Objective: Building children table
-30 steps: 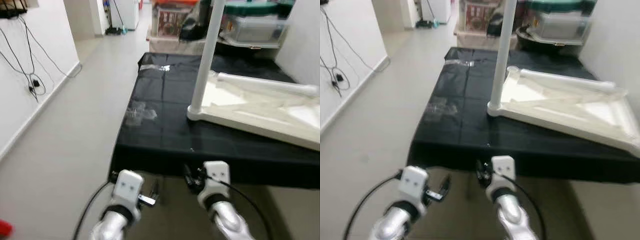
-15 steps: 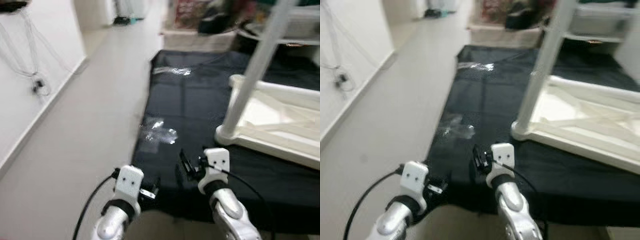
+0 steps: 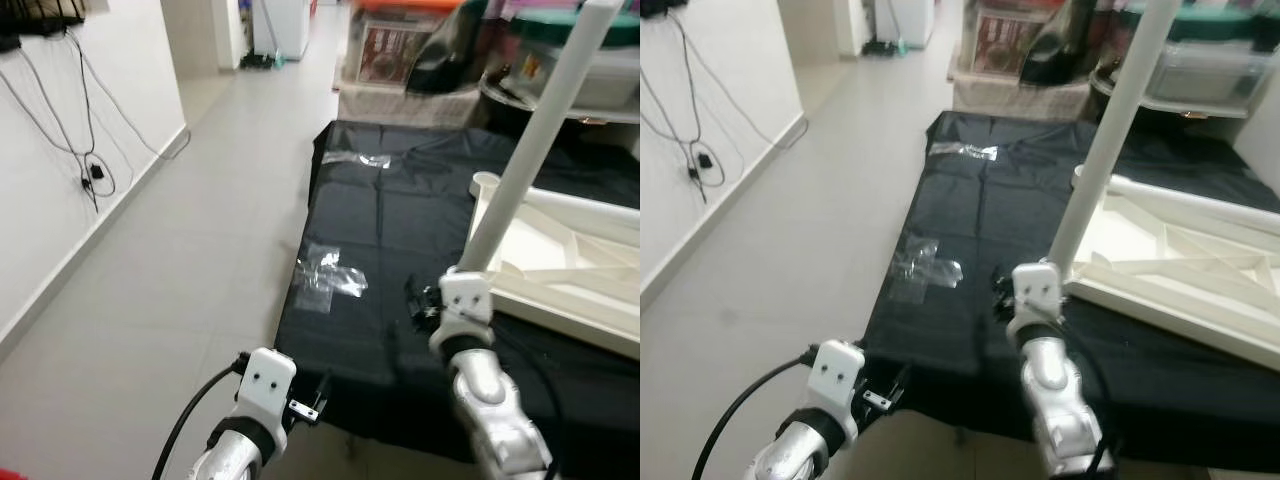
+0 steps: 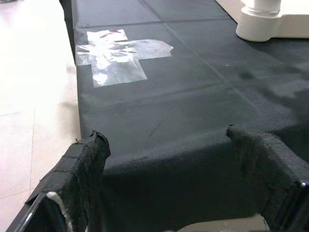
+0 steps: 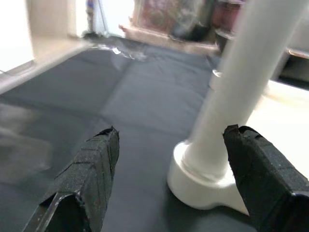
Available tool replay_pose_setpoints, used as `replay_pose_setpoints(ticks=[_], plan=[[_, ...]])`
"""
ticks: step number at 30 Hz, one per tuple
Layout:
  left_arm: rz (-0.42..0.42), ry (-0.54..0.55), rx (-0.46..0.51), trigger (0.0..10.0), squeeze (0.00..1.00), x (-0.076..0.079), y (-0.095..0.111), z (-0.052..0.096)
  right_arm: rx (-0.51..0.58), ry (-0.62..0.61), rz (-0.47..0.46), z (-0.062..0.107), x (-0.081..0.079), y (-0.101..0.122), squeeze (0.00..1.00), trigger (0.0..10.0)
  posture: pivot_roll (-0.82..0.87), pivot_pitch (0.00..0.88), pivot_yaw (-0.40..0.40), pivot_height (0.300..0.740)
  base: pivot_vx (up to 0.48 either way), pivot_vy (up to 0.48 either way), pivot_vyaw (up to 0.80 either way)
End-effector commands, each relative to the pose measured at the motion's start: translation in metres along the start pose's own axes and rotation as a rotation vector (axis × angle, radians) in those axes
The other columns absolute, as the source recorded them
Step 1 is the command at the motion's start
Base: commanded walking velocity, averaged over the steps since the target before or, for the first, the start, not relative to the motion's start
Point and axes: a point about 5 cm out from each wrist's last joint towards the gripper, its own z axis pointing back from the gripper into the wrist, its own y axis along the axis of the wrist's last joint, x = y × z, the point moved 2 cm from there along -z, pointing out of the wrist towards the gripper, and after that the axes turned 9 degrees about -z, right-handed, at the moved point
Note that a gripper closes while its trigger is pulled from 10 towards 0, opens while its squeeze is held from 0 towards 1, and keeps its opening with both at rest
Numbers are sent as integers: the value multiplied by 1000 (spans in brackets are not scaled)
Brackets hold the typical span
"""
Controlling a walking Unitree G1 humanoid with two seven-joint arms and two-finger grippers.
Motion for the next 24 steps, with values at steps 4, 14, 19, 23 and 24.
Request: replay_pose_setpoints(ticks=[4,14,19,23,24], plan=[[5,-6,-15,10000,0,3,0,1,-84,-58,3,-13,14,-8,0,10000,82,146,-68,740,0,0,0],[14,-4,-16,10000,0,4,1,2,-167,-36,30,-35,14,-13,0,10000,97,160,-69,740,0,0,0],[21,-3,-20,10000,0,4,1,3,-263,12,109,-47,40,-13,0,10000,86,170,-70,740,0,0,0],[20,-8,-23,10000,0,5,0,3,-245,-9,142,-55,63,3,0,10000,81,174,-68,740,0,0,0],[20,-8,-23,10000,0,5,0,3,-245,-9,142,-55,63,3,0,10000,81,174,-68,740,0,0,0]])
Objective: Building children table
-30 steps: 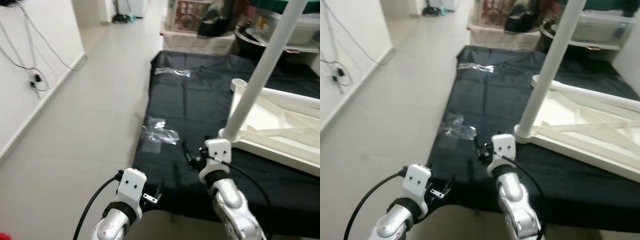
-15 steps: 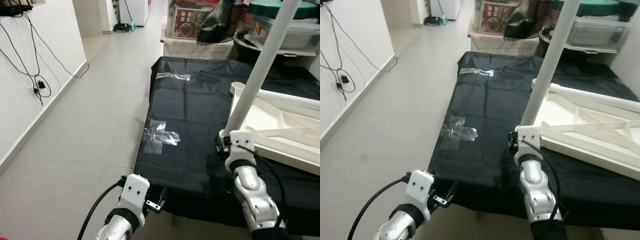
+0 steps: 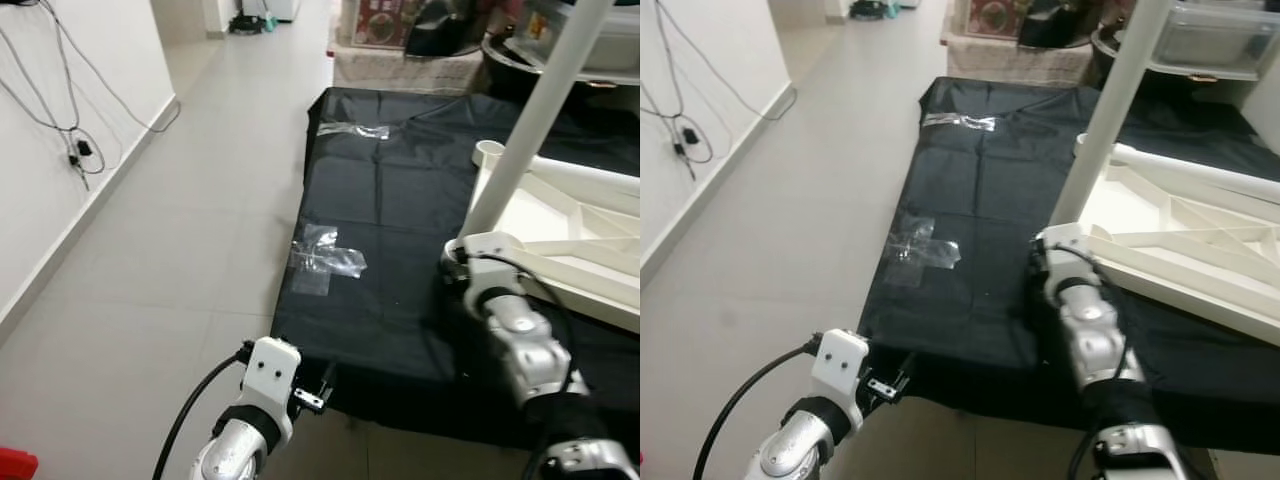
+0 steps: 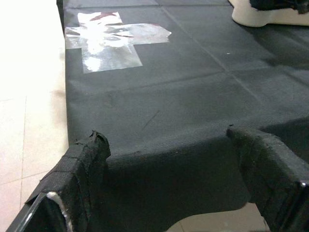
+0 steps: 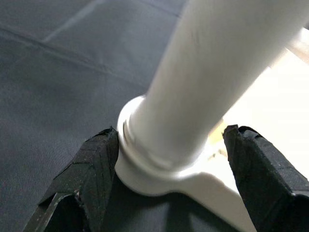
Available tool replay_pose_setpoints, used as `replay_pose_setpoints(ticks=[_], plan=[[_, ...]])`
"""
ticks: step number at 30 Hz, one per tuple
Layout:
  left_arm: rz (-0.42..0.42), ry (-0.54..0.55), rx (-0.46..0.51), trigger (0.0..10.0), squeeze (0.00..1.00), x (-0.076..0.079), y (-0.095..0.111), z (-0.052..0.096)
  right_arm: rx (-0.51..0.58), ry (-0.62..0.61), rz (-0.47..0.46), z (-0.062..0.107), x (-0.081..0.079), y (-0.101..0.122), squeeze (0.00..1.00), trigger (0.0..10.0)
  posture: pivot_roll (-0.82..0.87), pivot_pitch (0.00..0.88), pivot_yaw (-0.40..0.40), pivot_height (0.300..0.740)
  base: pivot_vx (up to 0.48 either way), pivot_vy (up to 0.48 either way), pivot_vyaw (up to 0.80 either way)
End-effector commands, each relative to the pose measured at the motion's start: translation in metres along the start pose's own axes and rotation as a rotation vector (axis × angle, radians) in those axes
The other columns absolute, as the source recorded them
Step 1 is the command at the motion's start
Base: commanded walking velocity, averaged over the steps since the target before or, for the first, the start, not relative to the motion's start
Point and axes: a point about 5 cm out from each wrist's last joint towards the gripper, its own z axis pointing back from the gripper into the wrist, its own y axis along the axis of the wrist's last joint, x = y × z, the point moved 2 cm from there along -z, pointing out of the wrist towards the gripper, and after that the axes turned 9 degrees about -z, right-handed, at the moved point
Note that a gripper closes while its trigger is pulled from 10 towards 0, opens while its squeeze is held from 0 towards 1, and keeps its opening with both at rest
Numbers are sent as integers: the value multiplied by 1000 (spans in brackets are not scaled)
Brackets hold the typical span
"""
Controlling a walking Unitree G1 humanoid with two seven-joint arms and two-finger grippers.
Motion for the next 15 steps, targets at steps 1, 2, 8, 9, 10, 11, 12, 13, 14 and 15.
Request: replay_pose_setpoints(ticks=[1,2,8,9,10,11,12,13,14,15], plan=[[6,-4,-18,10000,0,2,-2,1,5,-24,0,-2,22,10,0,10000,82,171,-68,740,0,0,0],[6,-4,-18,10000,0,2,-2,1,5,-24,0,-2,22,10,0,10000,82,171,-68,740,0,0,0],[7,-5,-20,10000,0,2,-2,1,-53,183,53,-7,24,23,0,10000,75,175,-70,740,0,0,0],[8,-6,-20,10000,0,2,-2,0,-86,259,84,-6,22,22,0,10000,75,175,-70,740,0,0,0],[8,-6,-20,10000,0,2,-2,0,-86,259,84,-6,22,22,0,10000,75,175,-70,740,0,0,0],[9,-5,-20,10000,0,2,-1,1,-131,327,108,-6,26,23,0,10000,76,184,-74,740,0,0,0],[9,-5,-20,10000,0,2,-1,1,-131,327,108,-6,26,23,0,10000,76,184,-74,740,0,0,0],[10,-4,-20,10000,0,3,-1,1,-168,365,121,-6,31,24,0,10000,76,186,-75,740,0,0,0],[10,-4,-20,10000,0,3,-1,1,-168,365,121,-6,31,24,0,10000,76,186,-75,740,0,0,0],[10,-4,-20,10000,0,3,-1,1,-168,365,121,-6,31,24,0,10000,76,186,-75,740,0,0,0]])
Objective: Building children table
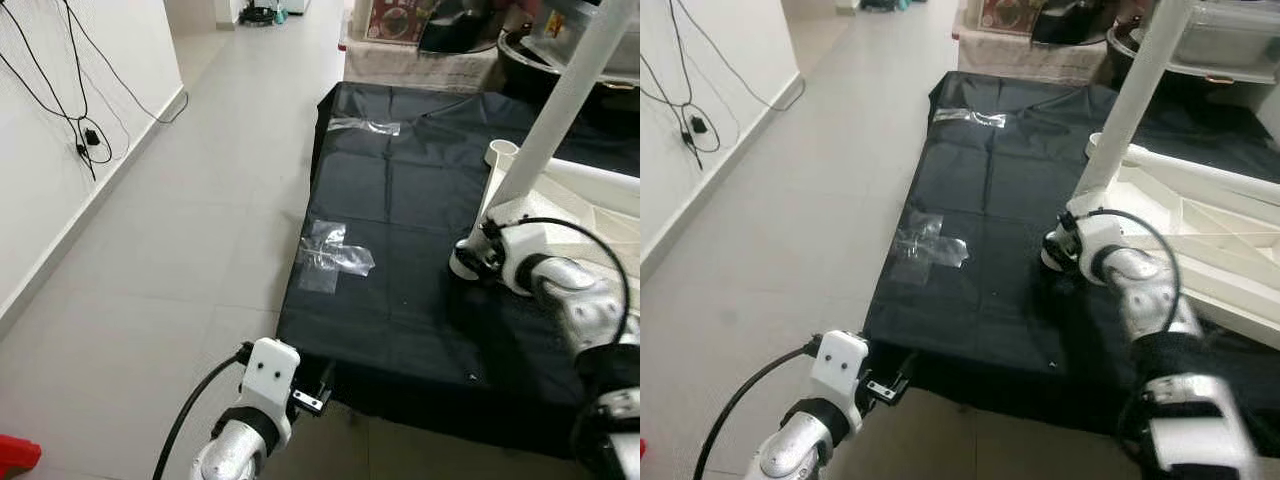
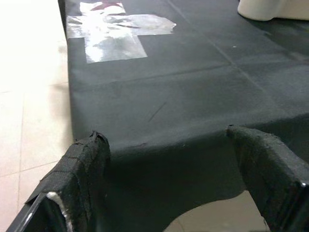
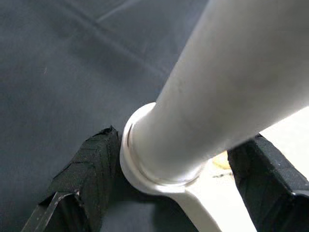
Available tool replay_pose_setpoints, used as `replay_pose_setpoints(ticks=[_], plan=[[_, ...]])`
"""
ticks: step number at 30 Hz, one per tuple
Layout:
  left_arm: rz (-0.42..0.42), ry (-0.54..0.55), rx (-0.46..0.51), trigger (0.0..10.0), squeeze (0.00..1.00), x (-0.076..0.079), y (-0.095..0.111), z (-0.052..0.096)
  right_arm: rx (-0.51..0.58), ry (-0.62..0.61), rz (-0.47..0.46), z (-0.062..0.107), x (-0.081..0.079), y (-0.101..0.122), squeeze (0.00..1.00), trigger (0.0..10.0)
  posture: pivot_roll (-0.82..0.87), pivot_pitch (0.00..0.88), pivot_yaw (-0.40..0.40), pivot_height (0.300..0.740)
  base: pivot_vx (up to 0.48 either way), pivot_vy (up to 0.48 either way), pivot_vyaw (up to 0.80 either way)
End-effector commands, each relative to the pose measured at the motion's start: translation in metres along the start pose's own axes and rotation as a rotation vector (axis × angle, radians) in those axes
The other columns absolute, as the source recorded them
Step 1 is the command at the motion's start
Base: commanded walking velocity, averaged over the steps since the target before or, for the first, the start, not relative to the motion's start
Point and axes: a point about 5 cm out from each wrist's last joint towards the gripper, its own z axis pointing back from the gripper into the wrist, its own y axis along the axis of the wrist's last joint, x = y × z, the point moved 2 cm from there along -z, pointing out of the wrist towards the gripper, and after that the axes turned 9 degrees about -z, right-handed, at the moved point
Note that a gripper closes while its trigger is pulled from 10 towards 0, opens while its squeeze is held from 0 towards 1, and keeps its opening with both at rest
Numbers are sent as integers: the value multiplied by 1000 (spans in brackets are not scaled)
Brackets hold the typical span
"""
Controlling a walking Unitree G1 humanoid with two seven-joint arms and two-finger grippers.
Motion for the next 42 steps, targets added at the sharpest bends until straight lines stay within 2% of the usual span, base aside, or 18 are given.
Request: replay_pose_setpoints(ticks=[1,3,8,12,13,16,19,22,26,36,42], plan=[[12,-1,-10,10000,0,3,0,2,-48,34,12,0,5,-2,0,10000,76,193,-76,740,0,0,0],[17,-1,-11,10000,0,4,0,4,-96,19,37,6,26,2,0,10000,76,201,-78,740,0,0,0],[15,-3,-13,10000,0,5,1,6,-146,-1,86,11,40,4,0,10000,80,215,-77,740,0,0,0],[11,-5,-13,10000,0,5,2,7,-167,10,94,12,41,4,0,10000,82,222,-75,740,0,0,0],[5,-10,-14,10000,0,7,4,10,-236,88,128,12,37,1,0,10000,87,251,-78,740,0,0,0],[9,-7,-18,10000,0,8,6,14,-286,183,158,14,32,1,0,10000,88,260,-78,740,0,0,0],[11,-5,-20,10000,0,8,6,15,-292,197,171,15,32,5,0,10000,92,273,-82,740,0,0,0],[13,-3,-23,10000,0,8,7,17,-253,133,163,17,41,18,0,10000,92,279,-81,740,0,0,0],[13,-4,-26,10000,0,8,7,18,-251,114,178,19,45,21,0,10000,90,278,-81,740,0,0,0],[12,-5,-35,10000,0,9,8,18,-454,181,345,21,42,-1,0,10000,93,288,-80,740,0,0,0],[10,-2,-39,10000,0,9,9,20,-524,197,408,24,45,-7,0,10000,91,288,-83,740,0,0,0]])
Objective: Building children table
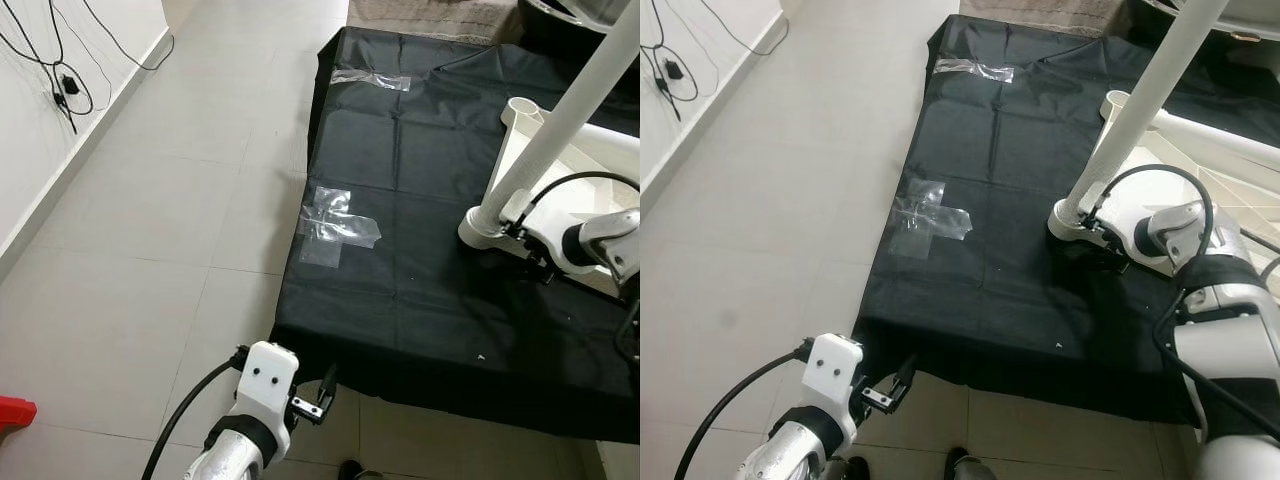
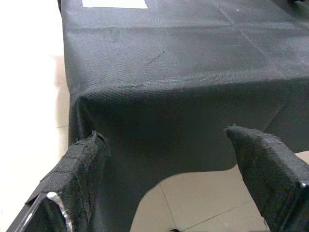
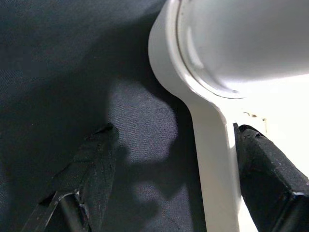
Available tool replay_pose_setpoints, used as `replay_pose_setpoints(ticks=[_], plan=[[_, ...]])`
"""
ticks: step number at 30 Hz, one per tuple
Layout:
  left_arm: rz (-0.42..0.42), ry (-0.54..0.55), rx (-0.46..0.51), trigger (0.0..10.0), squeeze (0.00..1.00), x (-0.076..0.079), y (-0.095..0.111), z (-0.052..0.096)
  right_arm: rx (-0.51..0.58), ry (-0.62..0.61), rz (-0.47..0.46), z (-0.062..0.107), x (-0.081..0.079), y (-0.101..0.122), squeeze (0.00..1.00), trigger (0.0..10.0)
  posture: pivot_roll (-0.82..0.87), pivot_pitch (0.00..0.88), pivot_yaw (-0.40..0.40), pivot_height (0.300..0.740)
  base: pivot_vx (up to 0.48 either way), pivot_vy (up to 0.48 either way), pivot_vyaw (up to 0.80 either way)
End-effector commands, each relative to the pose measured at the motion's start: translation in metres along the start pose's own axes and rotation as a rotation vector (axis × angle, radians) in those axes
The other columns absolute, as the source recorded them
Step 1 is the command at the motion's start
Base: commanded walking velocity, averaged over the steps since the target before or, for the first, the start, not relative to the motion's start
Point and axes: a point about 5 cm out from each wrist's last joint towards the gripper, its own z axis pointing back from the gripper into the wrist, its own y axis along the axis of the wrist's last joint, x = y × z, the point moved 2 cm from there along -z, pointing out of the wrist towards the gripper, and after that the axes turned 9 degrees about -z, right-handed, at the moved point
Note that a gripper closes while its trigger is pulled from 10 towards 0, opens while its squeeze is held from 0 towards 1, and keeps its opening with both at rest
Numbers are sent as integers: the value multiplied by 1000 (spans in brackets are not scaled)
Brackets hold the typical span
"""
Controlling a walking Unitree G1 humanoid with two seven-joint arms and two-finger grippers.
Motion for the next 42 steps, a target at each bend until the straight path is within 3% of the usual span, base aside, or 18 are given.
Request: replay_pose_setpoints(ticks=[1,9,14,15,16,17,18,20,24,25,28,32,34,35,36,39,42], plan=[[-12,-4,-27,10000,0,2,-4,4,-123,47,-2,-5,-7,-26,0,10000,91,288,-83,740,0,0,0],[-13,-7,-27,10000,0,2,-4,3,-146,-26,-15,5,5,-33,0,10000,90,280,-86,740,0,0,0],[-14,-8,-31,10000,0,3,-4,4,-171,2,-46,11,6,-43,0,10000,86,274,-82,740,0,0,0],[-13,-8,-32,10000,0,3,-4,4,-170,46,-47,9,2,-43,0,3569,87,273,-81,740,0,0,0],[-13,-8,-32,10000,0,3,-4,4,-170,46,-47,9,2,-43,0,3569,87,273,-81,740,0,0,0],[-13,-8,-33,10000,0,3,-4,5,-158,112,-47,8,-4,-41,0,0,89,273,-81,740,0,0,0],[-13,-8,-33,10000,0,3,-4,5,-158,112,-47,8,-4,-41,0,0,89,273,-81,740,0,0,0],[-14,-8,-35,10000,0,4,-4,6,-115,240,-53,5,-15,-33,0,0,94,276,-80,740,0,0,0],[-14,-6,-37,10000,0,4,-4,7,-62,279,-38,1,-20,-22,0,0,95,275,-81,740,0,0,0],[-14,-6,-40,10000,0,3,-5,8,-58,307,24,-2,-25,-16,0,0,93,272,-81,740,0,0,0],[-14,-6,-41,10000,0,3,-5,8,-65,323,53,-3,-27,-15,0,0,93,272,-81,740,0,0,0],[-16,-7,-47,10000,0,2,-7,6,-100,478,262,-5,-43,-11,0,0,81,262,-79,740,0,0,0],[-16,-7,-47,10000,0,2,-8,6,-105,498,285,-4,-45,-12,0,0,81,262,-79,740,0,0,0],[-18,-7,-47,10000,0,2,-8,5,-126,514,391,-5,-48,-13,0,0,79,256,-79,740,0,0,0],[-18,-7,-47,10000,0,2,-8,5,-126,514,391,-5,-48,-13,0,0,79,256,-79,740,0,0,0],[-22,-8,-46,10000,0,2,-8,3,-152,520,582,-7,-53,-13,0,0,77,258,-80,740,0,0,0],[-22,-7,-46,10000,0,1,-9,2,-148,511,618,-7,-54,-9,0,0,75,258,-85,740,0,0,0]])
